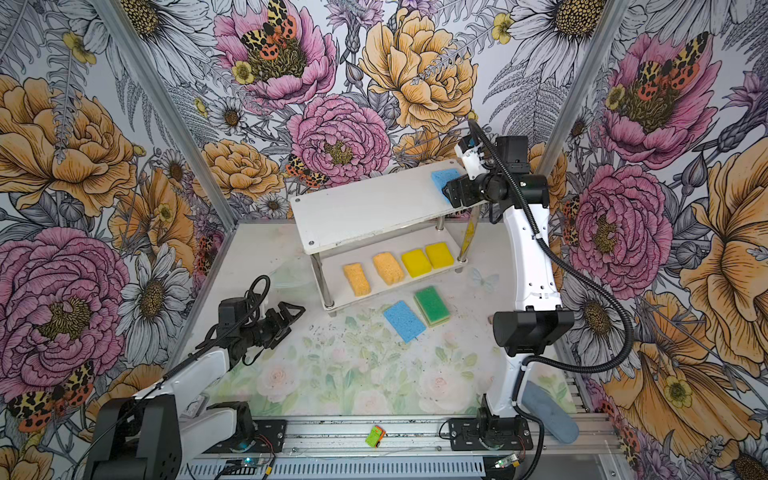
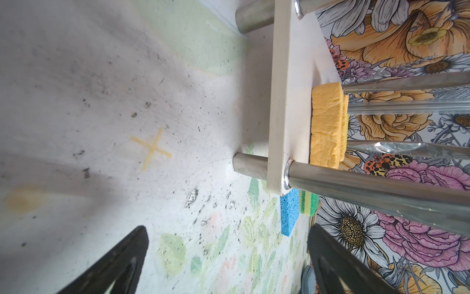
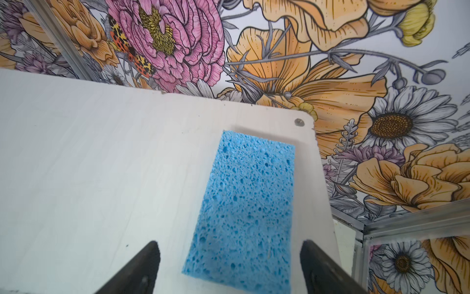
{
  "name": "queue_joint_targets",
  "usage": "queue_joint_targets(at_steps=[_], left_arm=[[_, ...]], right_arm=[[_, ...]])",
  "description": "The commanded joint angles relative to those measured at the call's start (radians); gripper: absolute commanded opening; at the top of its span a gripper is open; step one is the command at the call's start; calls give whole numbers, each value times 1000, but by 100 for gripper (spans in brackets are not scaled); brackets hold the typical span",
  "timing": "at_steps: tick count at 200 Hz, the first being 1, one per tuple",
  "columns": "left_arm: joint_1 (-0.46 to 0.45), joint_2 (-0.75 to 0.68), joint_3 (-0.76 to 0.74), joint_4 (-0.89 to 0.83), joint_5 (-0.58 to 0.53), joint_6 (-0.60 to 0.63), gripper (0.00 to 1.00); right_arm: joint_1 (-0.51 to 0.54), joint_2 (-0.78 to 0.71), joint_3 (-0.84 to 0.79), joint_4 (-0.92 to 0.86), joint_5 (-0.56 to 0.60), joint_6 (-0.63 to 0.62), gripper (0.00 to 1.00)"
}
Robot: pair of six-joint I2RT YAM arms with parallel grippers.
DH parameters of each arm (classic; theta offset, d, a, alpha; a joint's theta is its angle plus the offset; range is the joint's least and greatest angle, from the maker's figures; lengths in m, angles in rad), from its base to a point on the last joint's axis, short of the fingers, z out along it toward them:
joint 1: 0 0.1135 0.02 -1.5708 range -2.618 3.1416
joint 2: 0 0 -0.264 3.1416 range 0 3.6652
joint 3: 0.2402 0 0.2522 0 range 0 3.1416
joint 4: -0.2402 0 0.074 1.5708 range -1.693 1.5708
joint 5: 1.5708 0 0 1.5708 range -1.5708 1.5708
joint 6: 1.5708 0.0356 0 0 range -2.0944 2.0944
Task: Place and organize the cleaning sponges onto the shelf
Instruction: 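Withdraw the right gripper from the top board and lower it toward the table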
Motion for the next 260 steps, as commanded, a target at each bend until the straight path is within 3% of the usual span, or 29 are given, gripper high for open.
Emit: queue_joint_targets(at_steps=[1,36,93,148,192,260], left_arm=[[10,-4,-11,17,-1,11,99],[10,-5,-10,20,-1,5,99],[11,30,14,24,4,14,99],[5,73,42,29,6,15,99],[-10,88,55,29,-14,6,99],[-40,90,55,30,-34,-4,99]], right_arm=[[10,-84,-1,8,-76,0,89],[46,-187,-136,10,-188,75,88],[241,-477,-694,152,-95,153,87],[274,-727,-1161,300,-49,339,88],[354,-743,-1465,484,-91,538,88],[530,-633,-1687,768,78,652,86]])
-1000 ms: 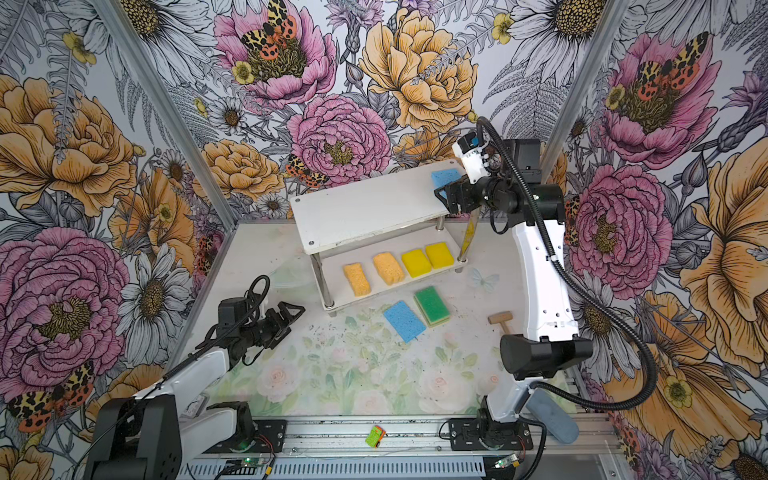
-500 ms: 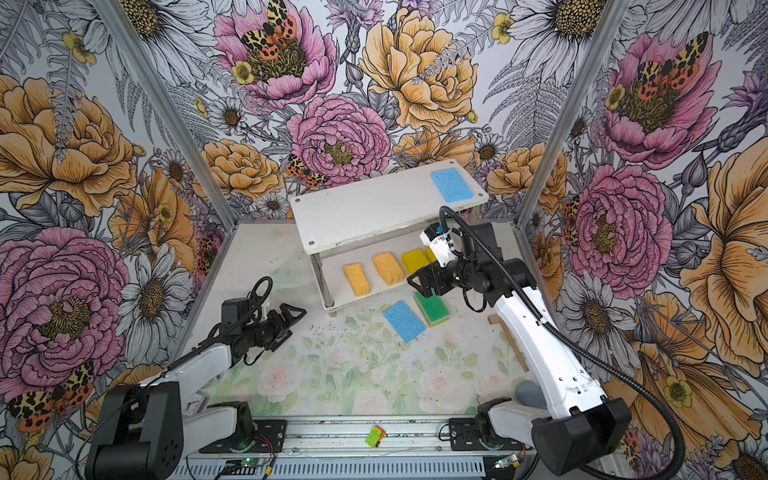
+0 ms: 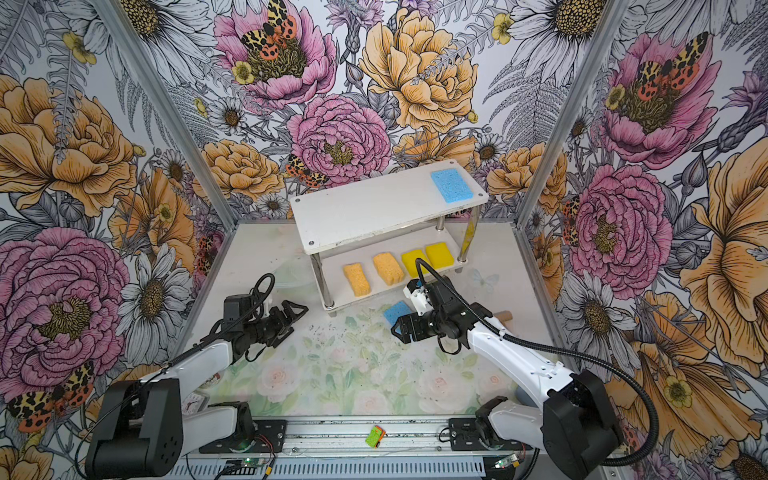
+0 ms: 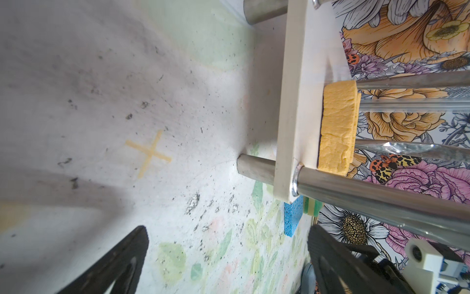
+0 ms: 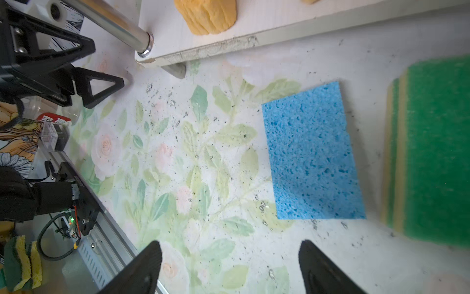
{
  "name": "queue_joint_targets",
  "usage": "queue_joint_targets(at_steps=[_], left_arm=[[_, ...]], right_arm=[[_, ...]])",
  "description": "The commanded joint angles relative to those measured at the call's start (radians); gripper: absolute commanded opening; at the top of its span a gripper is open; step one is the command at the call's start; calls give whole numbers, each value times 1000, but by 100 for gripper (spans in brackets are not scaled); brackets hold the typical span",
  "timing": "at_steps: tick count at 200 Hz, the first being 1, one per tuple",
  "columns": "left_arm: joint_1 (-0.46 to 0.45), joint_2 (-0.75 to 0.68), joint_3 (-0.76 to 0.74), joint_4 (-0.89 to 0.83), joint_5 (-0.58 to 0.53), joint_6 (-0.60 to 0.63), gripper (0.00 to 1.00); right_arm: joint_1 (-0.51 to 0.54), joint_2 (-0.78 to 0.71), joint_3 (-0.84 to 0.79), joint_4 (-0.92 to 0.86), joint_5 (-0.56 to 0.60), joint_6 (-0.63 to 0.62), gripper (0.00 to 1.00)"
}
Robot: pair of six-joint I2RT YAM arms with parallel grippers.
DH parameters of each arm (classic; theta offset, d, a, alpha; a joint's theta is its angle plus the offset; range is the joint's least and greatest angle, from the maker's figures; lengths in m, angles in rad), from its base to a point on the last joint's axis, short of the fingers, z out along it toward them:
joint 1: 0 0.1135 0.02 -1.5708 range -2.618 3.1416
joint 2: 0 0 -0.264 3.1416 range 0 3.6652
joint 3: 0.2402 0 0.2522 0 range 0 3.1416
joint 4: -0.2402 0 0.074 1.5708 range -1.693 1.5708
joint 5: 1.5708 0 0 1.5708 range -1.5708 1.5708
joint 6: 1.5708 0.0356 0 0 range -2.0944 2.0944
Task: Place and organize the cleaning sponges onto the shelf
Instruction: 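Withdraw the right gripper from the top board and lower it toward the table, then move the open right gripper over the remaining blue sponge on the table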
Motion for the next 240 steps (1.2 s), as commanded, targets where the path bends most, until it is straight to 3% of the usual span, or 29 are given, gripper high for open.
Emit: queue_joint_targets(at_steps=[1,104,165,205,240], left_arm=[[-10,5,20,22,-31,-1,99],[-12,7,8,24,-37,3,99],[-11,37,6,42,-33,5,99],[-11,48,7,49,-33,3,99],[-12,48,7,50,-32,2,99]], right_arm=[[31,48,-21,157,81,54,86],[79,280,10,205,245,43,82],[130,389,30,228,167,46,80],[167,425,42,263,30,38,78],[188,416,41,292,-18,30,76]])
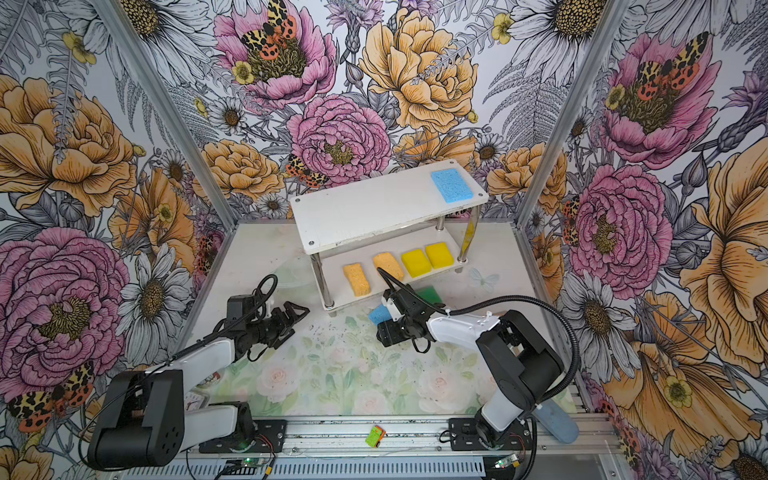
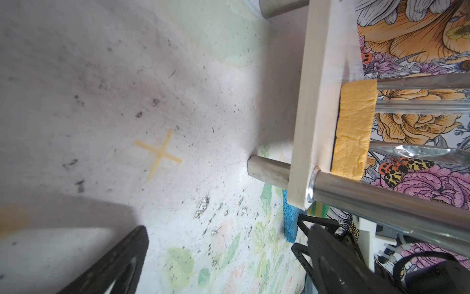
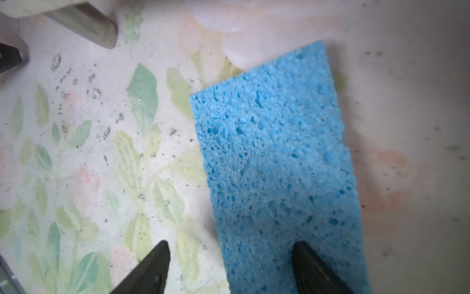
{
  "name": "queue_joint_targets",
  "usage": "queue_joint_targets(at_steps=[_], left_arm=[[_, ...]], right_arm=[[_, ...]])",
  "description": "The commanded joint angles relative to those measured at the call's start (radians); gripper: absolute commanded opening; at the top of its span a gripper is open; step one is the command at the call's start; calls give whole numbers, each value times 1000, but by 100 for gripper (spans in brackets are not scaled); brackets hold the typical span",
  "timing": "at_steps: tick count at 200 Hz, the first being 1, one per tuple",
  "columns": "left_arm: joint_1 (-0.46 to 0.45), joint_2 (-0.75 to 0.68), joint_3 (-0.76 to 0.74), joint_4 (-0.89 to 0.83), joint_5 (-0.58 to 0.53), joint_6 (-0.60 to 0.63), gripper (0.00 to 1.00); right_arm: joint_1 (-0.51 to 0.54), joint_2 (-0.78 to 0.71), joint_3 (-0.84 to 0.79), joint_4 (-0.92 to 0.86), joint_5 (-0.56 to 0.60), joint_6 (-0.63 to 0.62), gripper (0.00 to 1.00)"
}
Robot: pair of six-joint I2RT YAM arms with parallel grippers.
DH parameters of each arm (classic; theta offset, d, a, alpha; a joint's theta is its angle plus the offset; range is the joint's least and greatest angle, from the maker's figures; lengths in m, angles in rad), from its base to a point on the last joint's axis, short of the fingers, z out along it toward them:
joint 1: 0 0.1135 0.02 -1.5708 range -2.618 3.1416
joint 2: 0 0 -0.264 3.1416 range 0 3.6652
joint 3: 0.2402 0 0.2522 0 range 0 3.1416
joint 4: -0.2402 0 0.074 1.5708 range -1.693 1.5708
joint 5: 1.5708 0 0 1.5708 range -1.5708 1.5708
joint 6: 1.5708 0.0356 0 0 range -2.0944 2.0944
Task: Place and organize the cleaning sponges onto the shelf
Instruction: 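Move the open right gripper over the remaining blue sponge on the table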
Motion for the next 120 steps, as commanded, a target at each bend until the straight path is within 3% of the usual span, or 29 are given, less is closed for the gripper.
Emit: queue_joint_targets(at_steps=[1,58,120], left_arm=[[-5,2,7,33,-14,2,99],[-5,-1,7,33,-14,1,99],[-11,6,11,39,-14,1,99]], right_arm=[[30,20,-5,29,-146,-2,76],[42,-134,-77,122,-131,-40,78],[38,-257,-126,126,-12,-100,86]])
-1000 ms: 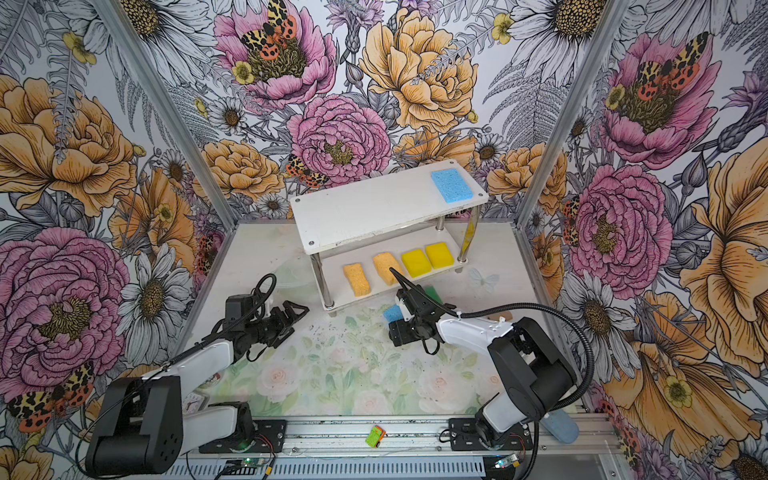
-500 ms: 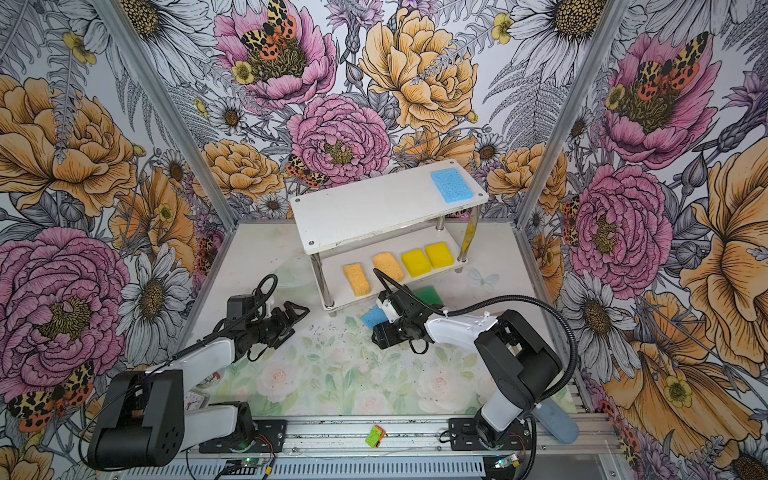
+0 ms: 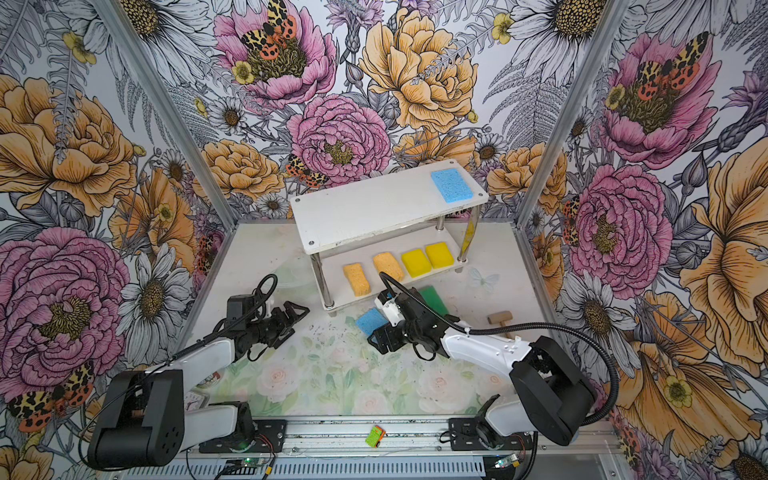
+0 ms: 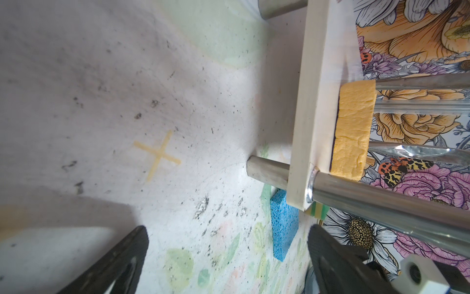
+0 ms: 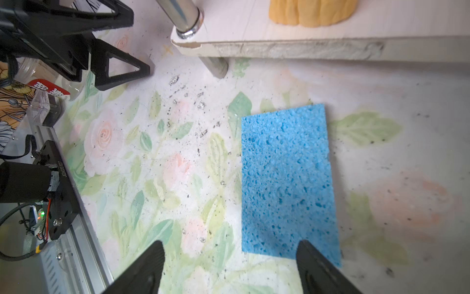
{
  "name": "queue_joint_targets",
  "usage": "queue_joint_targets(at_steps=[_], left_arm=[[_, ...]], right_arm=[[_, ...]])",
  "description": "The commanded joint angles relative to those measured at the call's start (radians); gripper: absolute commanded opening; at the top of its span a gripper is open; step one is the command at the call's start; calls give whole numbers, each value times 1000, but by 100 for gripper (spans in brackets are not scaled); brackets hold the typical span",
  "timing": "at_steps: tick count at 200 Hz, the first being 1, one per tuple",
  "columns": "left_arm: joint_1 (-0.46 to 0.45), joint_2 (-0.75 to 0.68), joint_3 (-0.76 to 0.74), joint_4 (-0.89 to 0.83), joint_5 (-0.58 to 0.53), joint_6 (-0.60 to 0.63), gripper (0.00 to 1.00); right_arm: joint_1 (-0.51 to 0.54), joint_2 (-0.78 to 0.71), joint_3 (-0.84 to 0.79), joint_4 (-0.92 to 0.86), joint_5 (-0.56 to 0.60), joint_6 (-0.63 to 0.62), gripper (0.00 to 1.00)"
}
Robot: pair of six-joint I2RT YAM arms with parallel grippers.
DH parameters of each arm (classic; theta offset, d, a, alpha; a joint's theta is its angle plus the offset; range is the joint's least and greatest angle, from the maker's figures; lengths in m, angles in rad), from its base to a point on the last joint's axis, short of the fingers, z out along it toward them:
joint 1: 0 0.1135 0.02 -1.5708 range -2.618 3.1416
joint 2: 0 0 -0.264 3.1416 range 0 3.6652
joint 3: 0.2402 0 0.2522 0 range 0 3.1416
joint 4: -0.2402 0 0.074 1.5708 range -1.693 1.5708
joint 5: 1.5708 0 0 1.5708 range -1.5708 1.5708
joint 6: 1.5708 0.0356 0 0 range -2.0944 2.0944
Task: Place and organize the cleaning sponges onto the shelf
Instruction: 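Move the open right gripper over the remaining blue sponge on the table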
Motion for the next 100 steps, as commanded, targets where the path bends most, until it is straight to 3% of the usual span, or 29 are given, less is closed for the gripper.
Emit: queue_joint_targets(at_steps=[1,52,100], left_arm=[[-11,6,11,35,-14,1,99],[-14,6,8,36,-12,0,99],[-16,3,9,35,-17,-3,99]], right_arm=[[2,-15,-11,29,52,-47,86],[-19,57,47,-9,27,-107,90],[-33,112,55,-6,78,-132,91]])
